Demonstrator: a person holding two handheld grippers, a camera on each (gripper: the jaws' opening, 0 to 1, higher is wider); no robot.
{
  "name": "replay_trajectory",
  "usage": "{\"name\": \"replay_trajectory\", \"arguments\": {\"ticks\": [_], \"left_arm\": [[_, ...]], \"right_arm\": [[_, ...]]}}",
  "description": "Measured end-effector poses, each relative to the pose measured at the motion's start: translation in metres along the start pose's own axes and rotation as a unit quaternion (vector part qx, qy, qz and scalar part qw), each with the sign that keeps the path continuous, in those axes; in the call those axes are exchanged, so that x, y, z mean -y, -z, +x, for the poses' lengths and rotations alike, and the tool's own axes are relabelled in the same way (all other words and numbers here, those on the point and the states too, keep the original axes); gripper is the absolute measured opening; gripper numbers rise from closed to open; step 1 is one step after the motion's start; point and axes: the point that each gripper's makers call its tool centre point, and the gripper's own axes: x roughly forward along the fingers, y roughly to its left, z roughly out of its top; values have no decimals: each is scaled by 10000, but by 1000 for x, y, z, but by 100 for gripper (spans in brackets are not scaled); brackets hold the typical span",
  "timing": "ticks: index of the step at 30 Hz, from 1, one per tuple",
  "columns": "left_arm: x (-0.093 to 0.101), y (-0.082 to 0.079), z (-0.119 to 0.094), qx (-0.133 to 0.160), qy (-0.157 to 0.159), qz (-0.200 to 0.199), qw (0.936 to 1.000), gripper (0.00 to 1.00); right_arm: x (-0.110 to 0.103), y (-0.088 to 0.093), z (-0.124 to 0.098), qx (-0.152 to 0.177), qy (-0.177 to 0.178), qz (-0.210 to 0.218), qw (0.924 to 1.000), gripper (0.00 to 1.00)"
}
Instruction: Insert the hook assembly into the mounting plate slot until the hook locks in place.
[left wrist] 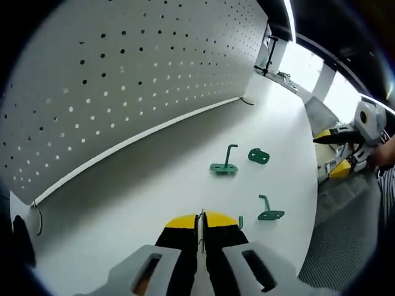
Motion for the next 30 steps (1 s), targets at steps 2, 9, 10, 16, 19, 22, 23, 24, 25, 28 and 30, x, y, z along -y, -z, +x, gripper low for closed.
{"name": "replay_trajectory", "arguments": {"ticks": [2, 9, 10, 16, 19, 22, 23, 24, 25, 28, 30], "left_arm": [[9, -4, -3, 171, 87, -190, 9996, 2], [27, -9, -15, 441, 144, -510, 9976, 1], [26, -9, -15, 484, 149, -560, 9971, 1], [43, -15, -29, 778, 177, -849, 9932, 1], [53, -16, -33, 865, 189, -911, 9919, 1], [62, -15, -38, 909, 166, -938, 9913, 1], [65, -15, -39, 919, 167, -946, 9911, 1], [68, -15, -41, 943, 154, -956, 9908, 1], [70, -15, -42, 954, 156, -974, 9905, 1], [78, -14, -45, 971, 176, -949, 9906, 1], [83, -14, -47, 975, 184, -941, 9906, 1]], "right_arm": [[-1, -1, 0, 27, -33, -2, 10000, 53], [-4, -7, -3, 154, -113, 35, 9998, 53], [-4, -7, -3, 174, -125, 45, 9998, 53], [-16, -17, -5, 353, -331, 229, 9986, 52], [-25, -21, -4, 421, -477, 434, 9970, 51], [-38, -27, -4, 495, -716, 816, 9929, 50], [-40, -28, -4, 499, -750, 847, 9923, 50], [-42, -31, -4, 528, -787, 852, 9918, 50], [-44, -34, -4, 546, -820, 866, 9914, 49], [-49, -40, -3, 616, -925, 897, 9897, 48], [-50, -41, 0, 598, -1004, 1088, 9872, 47]]}}
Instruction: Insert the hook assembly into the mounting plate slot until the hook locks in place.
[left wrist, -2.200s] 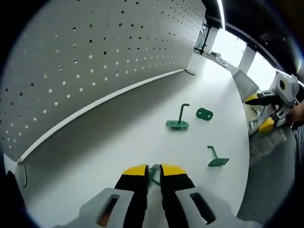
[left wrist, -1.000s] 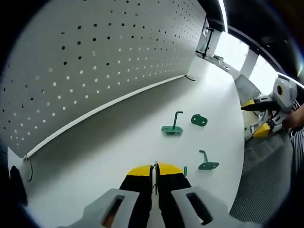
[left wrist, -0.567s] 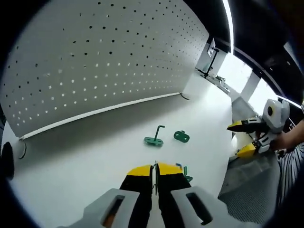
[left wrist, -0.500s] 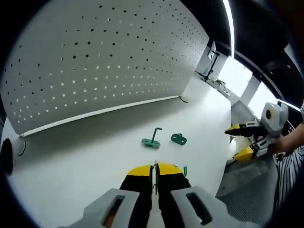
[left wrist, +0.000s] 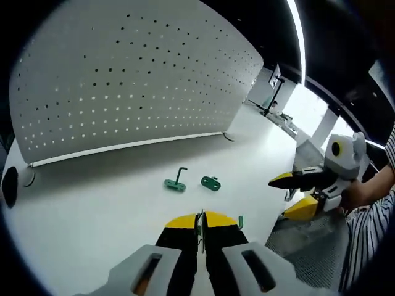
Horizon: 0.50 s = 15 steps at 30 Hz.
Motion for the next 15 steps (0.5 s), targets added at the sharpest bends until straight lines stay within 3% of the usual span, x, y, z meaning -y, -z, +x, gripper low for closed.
{"name": "replay_trajectory", "arguments": {"ticks": [6, 15], "left_arm": [[8, -2, -5, 103, -31, -56, 9999, 1], [18, -3, -11, 227, -81, -222, 9995, 1]], "right_arm": [[-10, -10, 3, 85, -170, 251, 9995, 44], [-44, -24, 12, 170, -784, 675, 9945, 38]]}}
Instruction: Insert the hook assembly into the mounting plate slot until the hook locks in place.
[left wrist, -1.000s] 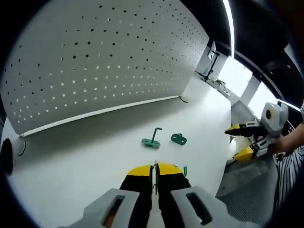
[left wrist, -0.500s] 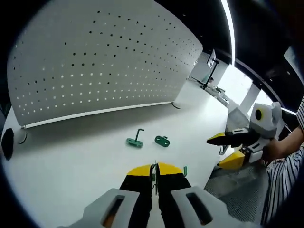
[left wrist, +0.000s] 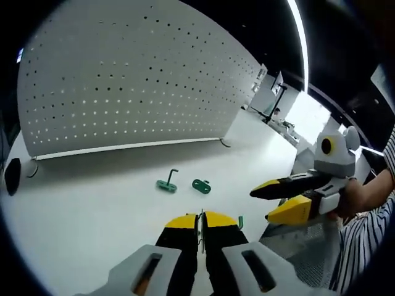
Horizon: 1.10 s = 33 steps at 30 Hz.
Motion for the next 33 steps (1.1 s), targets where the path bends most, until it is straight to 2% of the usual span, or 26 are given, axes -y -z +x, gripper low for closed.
{"name": "replay_trajectory", "arguments": {"ticks": [6, 14, 19, 23, 33], "left_arm": [[8, -3, -1, 124, 72, -168, 9998, 1], [19, -10, 0, 286, 245, -381, 9986, 1], [26, -11, -2, 397, 378, -620, 9966, 1], [31, -12, -2, 431, 478, -657, 9958, 1], [34, -14, -5, 538, 529, -749, 9943, 1]], "right_arm": [[-14, -1, 8, 39, -229, 327, 9992, 34], [-21, -2, 11, 116, -412, 765, 9962, 25], [-21, -1, 11, 132, -443, 875, 9951, 21], [-21, -1, 10, 174, -488, 1045, 9932, 18], [-25, -3, 8, 258, -583, 1084, 9921, 11]]}}
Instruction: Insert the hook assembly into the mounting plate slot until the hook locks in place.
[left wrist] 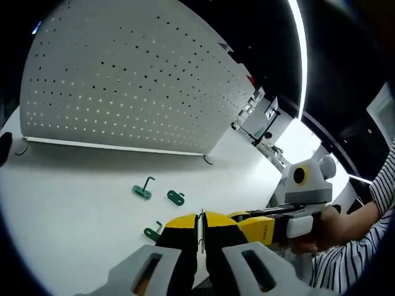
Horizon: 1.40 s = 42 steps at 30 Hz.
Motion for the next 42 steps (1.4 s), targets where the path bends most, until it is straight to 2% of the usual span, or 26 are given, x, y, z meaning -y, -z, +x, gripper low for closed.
{"name": "replay_trajectory", "arguments": {"ticks": [6, 17, 22, 27, 33, 38, 42], "left_arm": [[1, 0, -1, 61, 28, -59, 10000, 1], [2, -1, -3, 148, 58, -130, 9998, 1], [3, -3, -3, 209, 93, -131, 9997, 2], [4, -5, -3, 278, 123, -43, 9995, 3], [1, -5, -5, 270, 57, 441, 9986, 5], [-2, -7, -8, 303, -53, 719, 9969, 6], [-6, -10, -11, 339, -138, 787, 9962, 17]], "right_arm": [[-7, 1, 0, 11, -202, 196, 9996, 3], [-8, 1, -1, 105, -284, 539, 9981, 3], [-8, 0, -1, 103, -228, 449, 9987, 0], [-5, -2, -1, 122, -158, 589, 9981, 0], [-7, -1, 3, 28, 24, 16, 10000, 0], [-5, -6, 7, -19, 251, -686, 9973, 0], [-4, -11, 9, -19, 348, -934, 9950, 0]]}}
